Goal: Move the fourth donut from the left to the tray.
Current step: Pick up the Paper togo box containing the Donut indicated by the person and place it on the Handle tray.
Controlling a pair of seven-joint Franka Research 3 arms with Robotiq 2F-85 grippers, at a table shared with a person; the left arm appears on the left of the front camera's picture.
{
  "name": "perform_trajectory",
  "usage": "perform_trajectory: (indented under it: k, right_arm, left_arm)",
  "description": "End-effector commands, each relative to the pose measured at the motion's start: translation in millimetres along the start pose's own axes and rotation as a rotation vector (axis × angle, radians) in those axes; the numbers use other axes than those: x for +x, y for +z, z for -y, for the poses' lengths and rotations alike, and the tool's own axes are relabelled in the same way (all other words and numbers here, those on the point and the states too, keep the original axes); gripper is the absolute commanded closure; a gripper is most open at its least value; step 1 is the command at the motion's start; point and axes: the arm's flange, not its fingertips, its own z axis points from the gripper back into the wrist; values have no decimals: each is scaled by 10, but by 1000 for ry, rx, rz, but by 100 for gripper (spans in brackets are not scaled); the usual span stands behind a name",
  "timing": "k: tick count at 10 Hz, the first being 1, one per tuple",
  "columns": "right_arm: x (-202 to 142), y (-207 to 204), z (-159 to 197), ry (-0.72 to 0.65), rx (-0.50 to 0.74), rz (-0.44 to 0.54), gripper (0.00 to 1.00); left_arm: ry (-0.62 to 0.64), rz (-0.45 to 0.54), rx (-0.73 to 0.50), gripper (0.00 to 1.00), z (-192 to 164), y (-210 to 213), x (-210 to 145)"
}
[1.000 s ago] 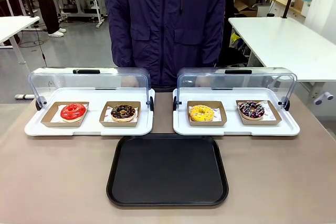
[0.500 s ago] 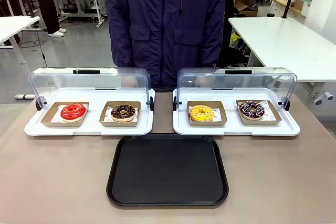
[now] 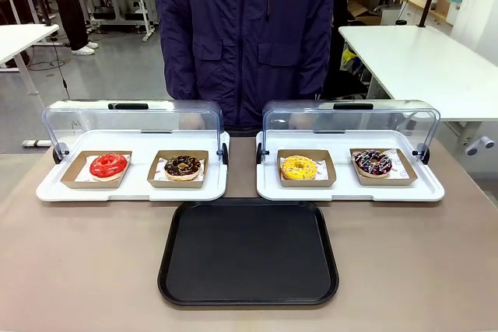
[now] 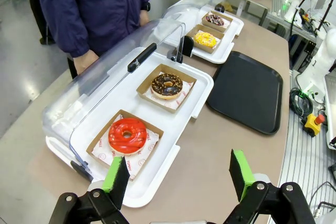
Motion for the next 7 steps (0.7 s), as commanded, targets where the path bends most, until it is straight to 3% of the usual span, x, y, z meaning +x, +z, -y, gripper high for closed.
perform_trajectory:
  k: [1,7]
  right_arm:
    - [26,-4,24,11,0,31,0]
    - [26,-4,24,11,0,31,0]
  left_arm:
    - [-11,14,-8,0,0,8,5]
    - [-11,14,-8,0,0,8,5]
